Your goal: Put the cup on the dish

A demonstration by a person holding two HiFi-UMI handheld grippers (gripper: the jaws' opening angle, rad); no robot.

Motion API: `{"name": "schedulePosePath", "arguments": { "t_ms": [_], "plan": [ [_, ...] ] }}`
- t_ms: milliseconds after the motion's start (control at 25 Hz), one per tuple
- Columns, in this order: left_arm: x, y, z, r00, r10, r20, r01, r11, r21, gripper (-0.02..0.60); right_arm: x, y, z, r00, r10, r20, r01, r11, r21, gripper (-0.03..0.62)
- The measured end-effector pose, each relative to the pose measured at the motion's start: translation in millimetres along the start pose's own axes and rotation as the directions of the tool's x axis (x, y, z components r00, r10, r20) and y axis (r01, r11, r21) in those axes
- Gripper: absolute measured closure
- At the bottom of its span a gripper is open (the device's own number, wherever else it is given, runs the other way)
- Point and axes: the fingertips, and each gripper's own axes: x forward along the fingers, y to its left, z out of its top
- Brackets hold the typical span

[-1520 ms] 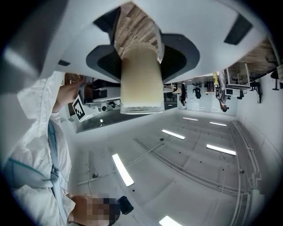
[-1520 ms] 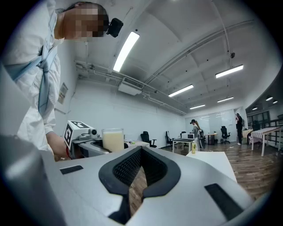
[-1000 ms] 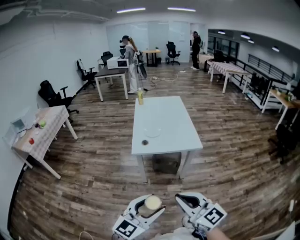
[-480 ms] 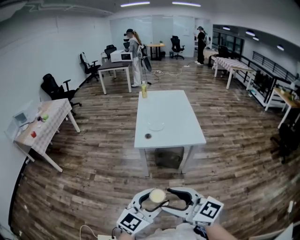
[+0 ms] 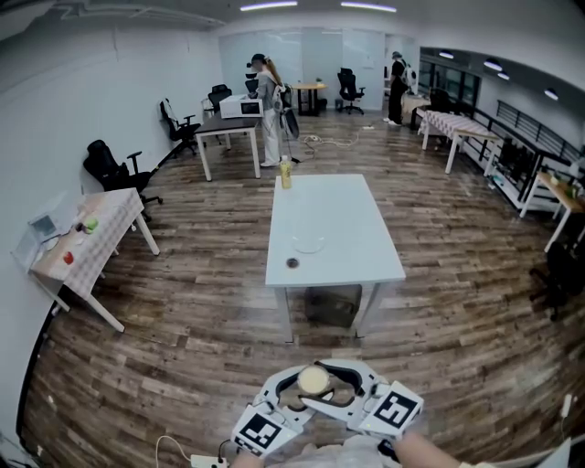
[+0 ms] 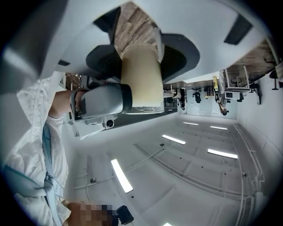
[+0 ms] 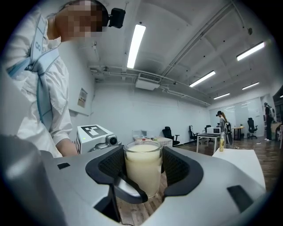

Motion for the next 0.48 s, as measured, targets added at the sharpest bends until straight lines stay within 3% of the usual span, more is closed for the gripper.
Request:
{"name": "schedulePosePath", "arguments": {
  "t_ms": [480],
  "plan": [
    [2.8, -2.3, -3.9, 0.999, -0.039, -0.002, 0.039, 0.999, 0.013, 0.328, 2.8, -3.7, -9.3, 0.999, -0.023, -0.041, 0.023, 1.0, 0.0, 0.318]
  ]
}}
